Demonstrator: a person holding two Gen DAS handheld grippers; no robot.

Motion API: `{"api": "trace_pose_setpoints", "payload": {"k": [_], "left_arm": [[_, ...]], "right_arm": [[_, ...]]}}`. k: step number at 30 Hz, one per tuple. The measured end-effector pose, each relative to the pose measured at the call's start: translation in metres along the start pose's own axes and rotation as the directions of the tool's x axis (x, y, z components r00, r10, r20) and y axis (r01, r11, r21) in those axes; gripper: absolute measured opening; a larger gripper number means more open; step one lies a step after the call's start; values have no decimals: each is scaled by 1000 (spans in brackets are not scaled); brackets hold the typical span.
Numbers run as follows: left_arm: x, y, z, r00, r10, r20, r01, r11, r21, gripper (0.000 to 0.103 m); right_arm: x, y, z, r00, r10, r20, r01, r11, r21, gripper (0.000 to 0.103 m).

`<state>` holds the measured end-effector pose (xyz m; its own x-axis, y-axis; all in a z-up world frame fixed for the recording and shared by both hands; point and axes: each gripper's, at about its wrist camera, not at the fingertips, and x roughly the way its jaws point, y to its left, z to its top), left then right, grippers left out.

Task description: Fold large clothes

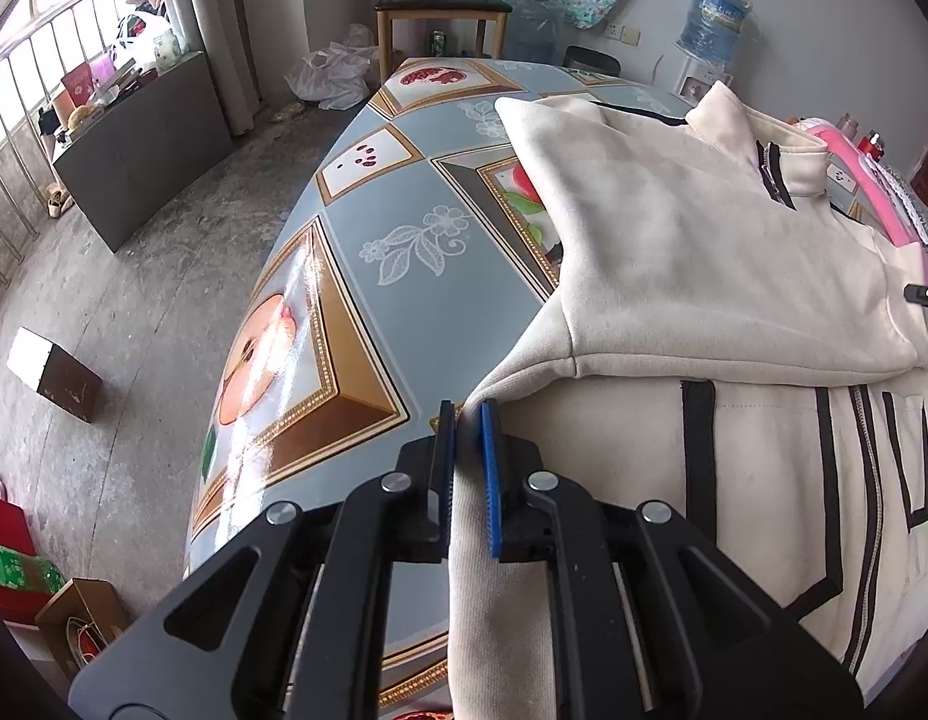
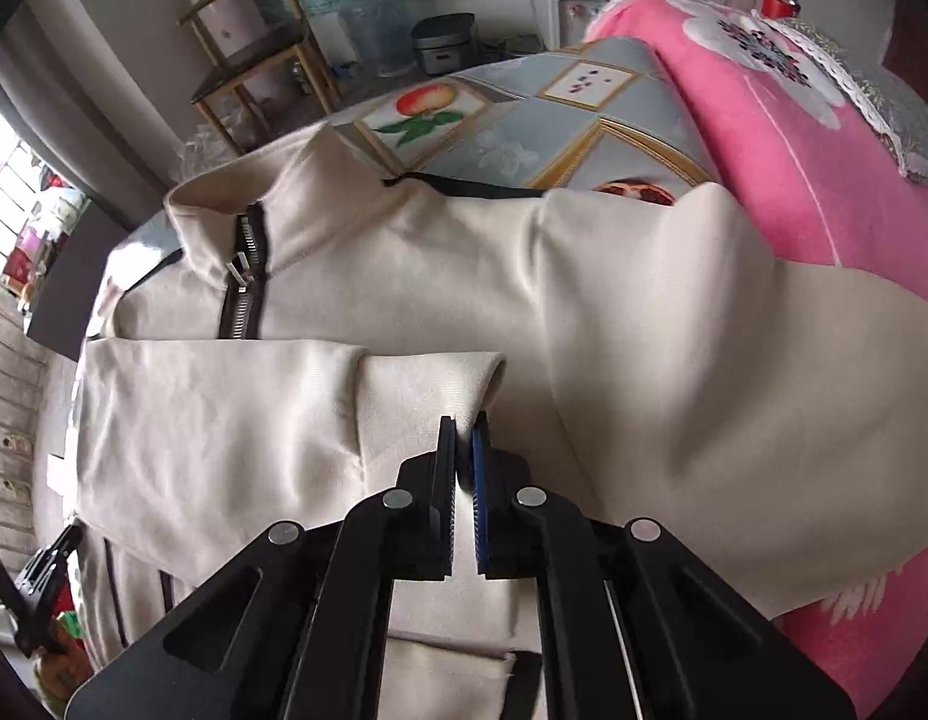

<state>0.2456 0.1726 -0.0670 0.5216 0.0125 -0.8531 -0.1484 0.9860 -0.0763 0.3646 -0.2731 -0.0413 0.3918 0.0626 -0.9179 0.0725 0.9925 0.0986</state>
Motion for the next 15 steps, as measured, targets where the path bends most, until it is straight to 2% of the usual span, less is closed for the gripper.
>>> {"api": "trace_pose_setpoints", "payload": {"k": [2, 5, 8, 10, 13, 15], "left_arm": [[-2, 2, 0, 1000, -22, -5, 22, 1000, 0, 10], [-18, 12, -2, 1000, -31, -5, 31, 999, -18, 11], [-46, 21, 1, 999, -27, 34, 27, 999, -26, 12], [-62, 21, 9, 998, -23, 59, 24, 999, -26, 13], [-74, 6, 27, 996, -26, 81, 27, 1000, -11, 20], [-74, -13, 39, 996, -25, 84, 24, 1000, 16, 25]], "right_arm": [[9, -4, 0, 1000, 16, -25, -16, 1000, 1, 5], [-9, -5, -3, 1000, -1, 31, 2, 1000, -3, 13], [-36, 4, -7, 992, 20, 122, -13, 998, -54, 44], [-42, 19, -14, 989, 55, 134, -39, 993, -115, 45], [-27, 39, -28, 992, 91, 88, -72, 978, -198, 45], [-7, 49, -41, 998, 40, 55, -25, 967, -254, 45]]}}
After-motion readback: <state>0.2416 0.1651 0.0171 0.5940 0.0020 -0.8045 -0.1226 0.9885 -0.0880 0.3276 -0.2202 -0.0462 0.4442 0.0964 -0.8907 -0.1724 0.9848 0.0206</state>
